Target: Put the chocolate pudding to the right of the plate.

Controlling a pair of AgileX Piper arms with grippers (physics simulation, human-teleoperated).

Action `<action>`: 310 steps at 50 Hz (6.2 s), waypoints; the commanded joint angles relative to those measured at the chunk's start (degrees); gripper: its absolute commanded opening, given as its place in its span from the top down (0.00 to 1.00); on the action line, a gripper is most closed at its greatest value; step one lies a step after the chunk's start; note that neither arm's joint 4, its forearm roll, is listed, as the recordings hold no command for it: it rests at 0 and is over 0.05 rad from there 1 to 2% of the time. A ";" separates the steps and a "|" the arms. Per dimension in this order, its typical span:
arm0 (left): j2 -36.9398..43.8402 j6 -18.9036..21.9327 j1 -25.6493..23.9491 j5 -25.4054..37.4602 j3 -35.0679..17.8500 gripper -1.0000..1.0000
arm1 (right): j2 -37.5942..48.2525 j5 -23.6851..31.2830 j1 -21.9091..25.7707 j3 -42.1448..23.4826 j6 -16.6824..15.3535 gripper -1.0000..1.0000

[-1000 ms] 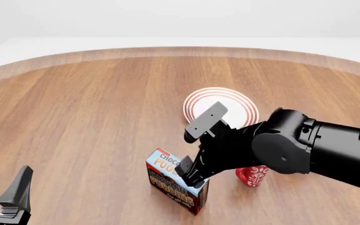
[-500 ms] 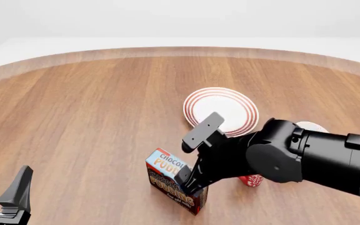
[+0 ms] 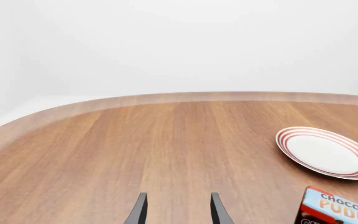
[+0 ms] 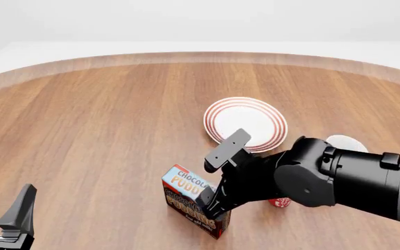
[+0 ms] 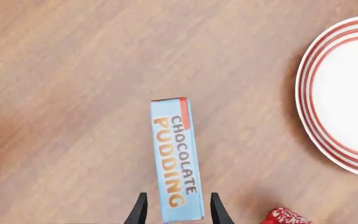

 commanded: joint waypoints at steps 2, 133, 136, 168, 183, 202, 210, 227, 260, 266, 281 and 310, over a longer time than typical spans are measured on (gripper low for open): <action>0.00 0.00 0.00 0.00 0.00 0.00 | -0.78 -0.61 -0.85 1.33 0.11 0.00; 0.00 0.00 0.00 0.00 0.00 0.00 | 3.58 -10.56 -1.41 7.46 3.96 1.00; 0.00 0.00 0.00 0.00 0.00 0.00 | 3.84 -10.83 -1.28 7.52 4.05 1.00; 0.00 0.00 0.00 0.00 0.00 0.00 | 1.66 -5.81 -9.59 -8.42 -7.90 1.00; 0.00 0.00 0.00 0.00 0.00 0.00 | 1.91 -6.63 -13.03 -14.66 -9.11 1.00; 0.00 0.00 0.00 0.00 0.00 0.00 | -2.20 -10.33 -18.03 -14.73 -8.34 1.00; 0.00 0.00 0.00 0.00 0.00 0.00 | -1.89 -12.93 -19.69 -14.22 -6.85 1.00; 0.00 0.00 0.00 0.00 0.00 0.00 | 3.01 -10.01 -25.23 -21.13 -7.90 1.00; 0.00 0.00 0.00 0.00 0.00 0.00 | 10.24 -13.09 -40.31 -22.24 -4.28 1.00; 0.00 0.00 0.00 0.00 0.00 0.00 | 10.16 -13.58 -42.63 -20.53 -5.07 1.00; 0.00 0.00 0.00 0.00 0.00 0.00 | 10.08 -15.12 -46.52 -16.43 -5.83 1.00; 0.00 0.00 0.00 0.00 0.00 0.00 | 15.78 -19.79 -53.21 -12.86 -7.34 1.00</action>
